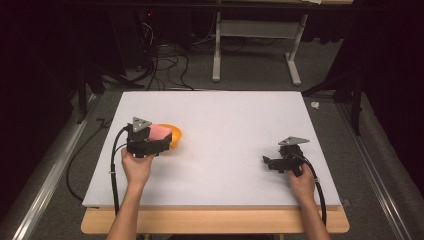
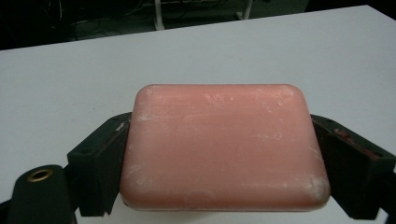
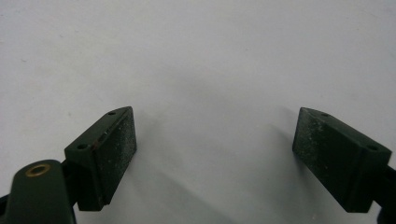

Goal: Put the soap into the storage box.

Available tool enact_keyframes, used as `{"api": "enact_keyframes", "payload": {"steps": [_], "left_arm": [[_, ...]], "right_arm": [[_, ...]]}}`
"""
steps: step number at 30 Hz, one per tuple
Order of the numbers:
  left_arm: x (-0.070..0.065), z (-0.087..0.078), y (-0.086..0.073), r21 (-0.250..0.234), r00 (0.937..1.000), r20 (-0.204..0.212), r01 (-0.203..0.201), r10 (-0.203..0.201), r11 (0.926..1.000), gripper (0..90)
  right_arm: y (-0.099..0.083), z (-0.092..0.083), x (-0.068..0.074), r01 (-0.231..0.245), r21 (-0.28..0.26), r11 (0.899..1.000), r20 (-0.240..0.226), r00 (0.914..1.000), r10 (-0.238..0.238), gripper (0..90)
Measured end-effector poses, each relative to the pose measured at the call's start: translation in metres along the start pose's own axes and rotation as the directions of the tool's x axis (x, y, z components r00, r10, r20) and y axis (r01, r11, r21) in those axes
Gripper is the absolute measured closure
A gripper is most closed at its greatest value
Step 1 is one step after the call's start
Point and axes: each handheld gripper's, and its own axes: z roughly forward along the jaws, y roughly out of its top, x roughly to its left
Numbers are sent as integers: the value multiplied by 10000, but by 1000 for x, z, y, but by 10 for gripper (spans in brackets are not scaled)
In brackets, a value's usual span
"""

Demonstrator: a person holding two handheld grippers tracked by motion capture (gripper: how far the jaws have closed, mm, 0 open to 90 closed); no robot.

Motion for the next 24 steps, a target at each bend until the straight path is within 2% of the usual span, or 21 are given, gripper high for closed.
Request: {"api": "enact_keyframes", "payload": {"steps": [11,17,24], "left_arm": [[8,11,5,276,9994,-240,244,-237,9993,140],[9,21,8,401,9984,-449,351,-333,9986,140],[13,38,7,775,9963,-630,628,-579,9950,140]], "right_arm": [[0,0,0,-20,-6,10000,1,10000,20,142],[0,0,0,-20,-6,10000,-1,10000,20,142],[0,0,0,-25,-5,10000,-3,10000,25,142]]}}
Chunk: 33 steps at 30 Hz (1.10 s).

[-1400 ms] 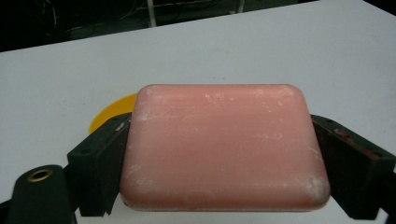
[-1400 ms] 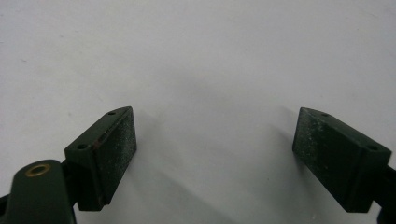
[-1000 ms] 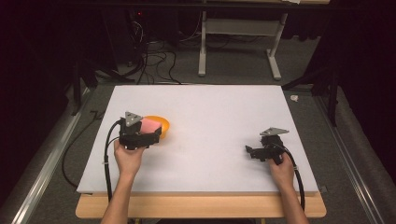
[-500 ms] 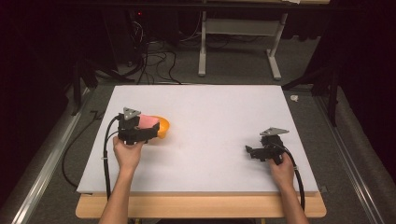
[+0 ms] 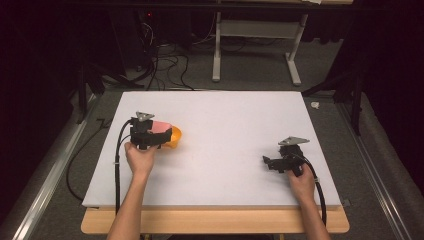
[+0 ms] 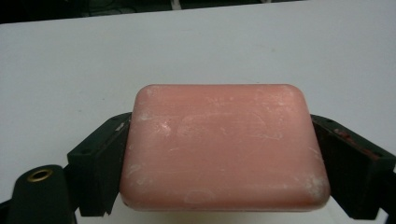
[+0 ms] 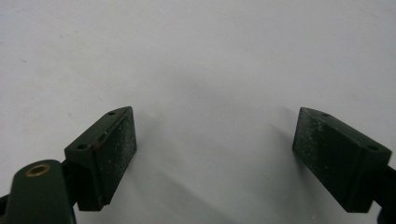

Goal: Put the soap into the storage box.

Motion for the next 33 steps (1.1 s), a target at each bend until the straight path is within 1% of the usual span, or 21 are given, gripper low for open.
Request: {"api": "enact_keyframes", "payload": {"steps": [1,4,8,14,17,19,27,33], "left_arm": [[0,0,0,0,10000,0,0,0,10000,140],[-1,7,-1,122,9995,-308,-62,66,9999,140],[1,13,-2,250,9991,-423,-15,25,9997,140],[1,20,-3,368,9990,-449,53,-36,9993,140],[-1,23,-4,504,9984,-565,-66,95,9987,140],[-1,25,-5,540,9984,-551,-79,109,9985,140],[-1,35,-7,803,9986,-526,5,37,9968,140],[-1,39,-8,878,9985,-537,94,-47,9961,139]], "right_arm": [[0,0,0,0,0,10000,0,10000,0,142],[0,0,0,4,-1,10000,-8,10000,-4,142],[0,0,0,-15,5,10000,-8,10000,15,142],[0,0,0,0,-15,10000,0,10000,0,142],[0,0,0,2,-1,10000,-8,10000,-2,142],[0,0,0,-1,-1,10000,-1,10000,1,142],[0,0,0,4,0,10000,2,10000,-4,143],[0,0,0,4,0,10000,1,10000,-4,142]]}}
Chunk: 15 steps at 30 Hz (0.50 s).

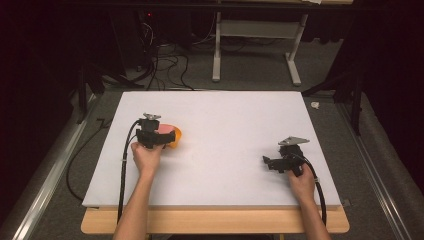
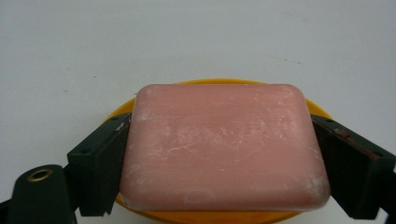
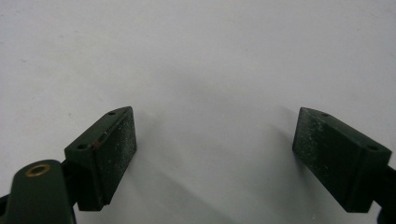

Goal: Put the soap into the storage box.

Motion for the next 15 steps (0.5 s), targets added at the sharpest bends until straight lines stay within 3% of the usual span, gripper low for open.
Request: {"api": "enact_keyframes", "payload": {"steps": [15], "left_arm": [[-3,9,-1,214,9999,106,79,-81,9997,139]], "right_arm": [[0,0,0,-1,-2,10000,-9,10000,1,142]]}}
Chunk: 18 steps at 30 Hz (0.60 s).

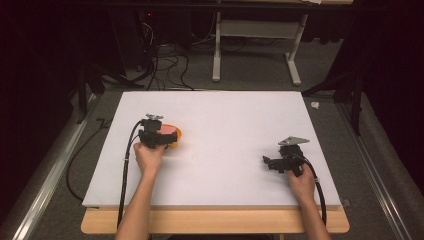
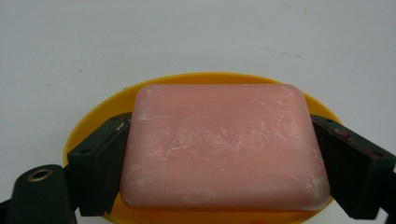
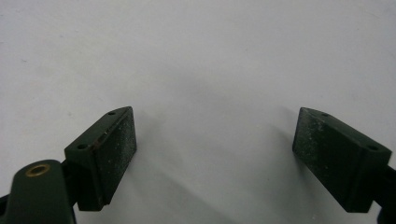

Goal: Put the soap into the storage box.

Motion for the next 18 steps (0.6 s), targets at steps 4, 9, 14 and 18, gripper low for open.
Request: {"api": "enact_keyframes", "payload": {"steps": [4,9,14,18], "left_arm": [[0,2,0,63,10000,-6,42,-42,10000,139],[0,2,-1,106,10000,-31,28,-28,9999,139],[0,3,-1,274,9999,-108,-24,27,9996,139],[0,2,0,132,10000,-68,18,-18,9999,138]], "right_arm": [[0,0,0,-3,1,10000,7,10000,3,142],[0,0,0,23,6,10000,12,10000,-23,143],[0,0,0,21,4,10000,14,10000,-21,142],[0,0,0,-1,0,10000,14,10000,1,143]]}}
